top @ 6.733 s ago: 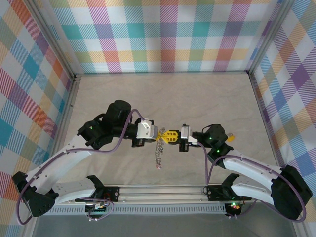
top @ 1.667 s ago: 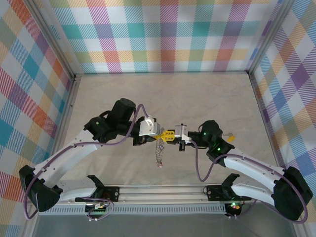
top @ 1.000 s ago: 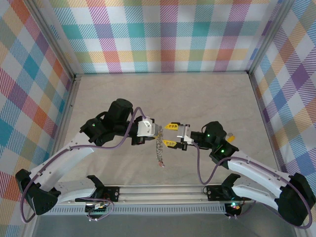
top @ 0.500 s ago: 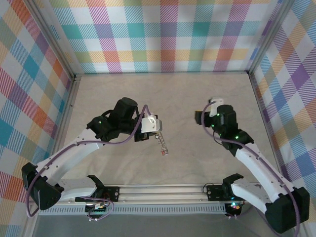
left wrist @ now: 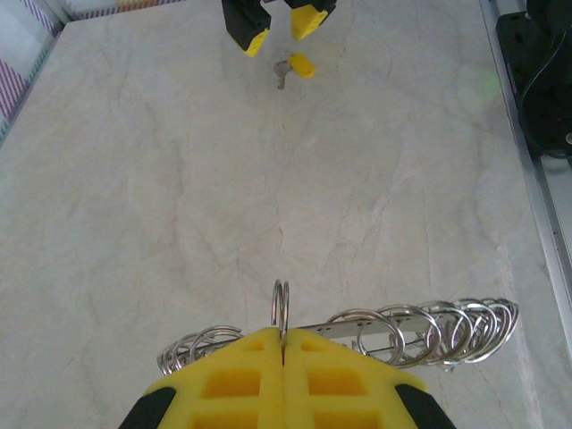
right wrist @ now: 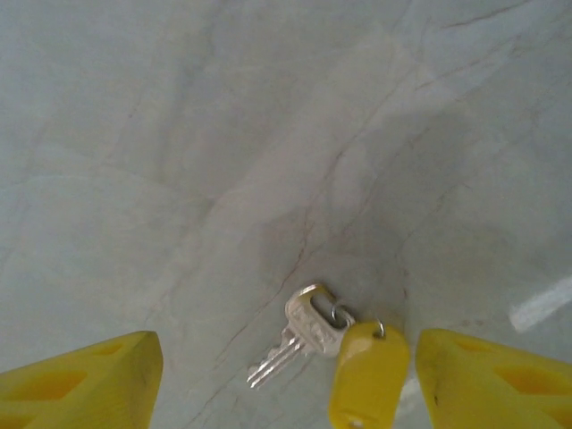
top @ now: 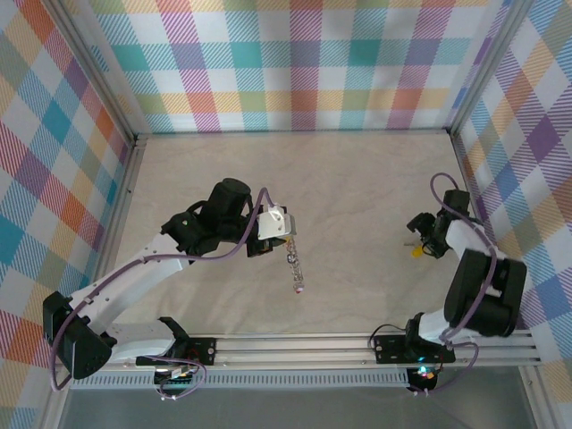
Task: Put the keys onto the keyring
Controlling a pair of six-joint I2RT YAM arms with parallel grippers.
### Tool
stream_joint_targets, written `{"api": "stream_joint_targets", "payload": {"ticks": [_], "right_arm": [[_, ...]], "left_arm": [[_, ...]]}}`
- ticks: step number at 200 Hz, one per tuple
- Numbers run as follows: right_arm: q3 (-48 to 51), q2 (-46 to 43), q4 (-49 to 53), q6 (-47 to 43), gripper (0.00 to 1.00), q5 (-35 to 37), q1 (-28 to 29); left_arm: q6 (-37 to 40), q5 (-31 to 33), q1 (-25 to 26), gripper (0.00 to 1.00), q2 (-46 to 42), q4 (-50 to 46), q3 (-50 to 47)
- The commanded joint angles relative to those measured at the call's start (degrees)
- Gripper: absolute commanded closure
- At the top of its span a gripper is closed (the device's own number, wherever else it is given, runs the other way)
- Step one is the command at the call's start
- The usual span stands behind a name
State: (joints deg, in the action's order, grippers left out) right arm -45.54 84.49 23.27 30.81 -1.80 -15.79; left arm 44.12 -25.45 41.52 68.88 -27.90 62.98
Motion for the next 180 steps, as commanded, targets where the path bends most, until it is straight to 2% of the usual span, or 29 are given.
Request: {"api": "stream_joint_targets", "payload": {"ticks": [1,50,64,155,180], "right_arm": [[-4.81,3.25,1.55,-3.75,0.31,-0.93,-0.66],[-7.18,9.19,1.47,-9.52,0.57,-4.15,-4.45],[-7.28,10.78,1.91,-10.36,0.60,-4.99,-5.37],[0.20,4.79,1.49,-9.72,0.64,-10.00,-5.65],[1.06,2.86,1.50,-10.09,0.67,-10.30,-5.65]], "left_arm": [[-1.36,-1.16,-0.26,1.00,-1.55,4.29,-1.29],[-2.54,1.12,-0.47,1.00,-1.99,4.65,-3.02],[-2.63,1.52,-0.62,1.00,-2.33,4.64,-3.47],[-1.55,2.43,-0.94,1.00,-5.36,2.34,-4.31],[-1.68,2.68,-0.94,1.00,-6.57,3.27,-5.17]]}}
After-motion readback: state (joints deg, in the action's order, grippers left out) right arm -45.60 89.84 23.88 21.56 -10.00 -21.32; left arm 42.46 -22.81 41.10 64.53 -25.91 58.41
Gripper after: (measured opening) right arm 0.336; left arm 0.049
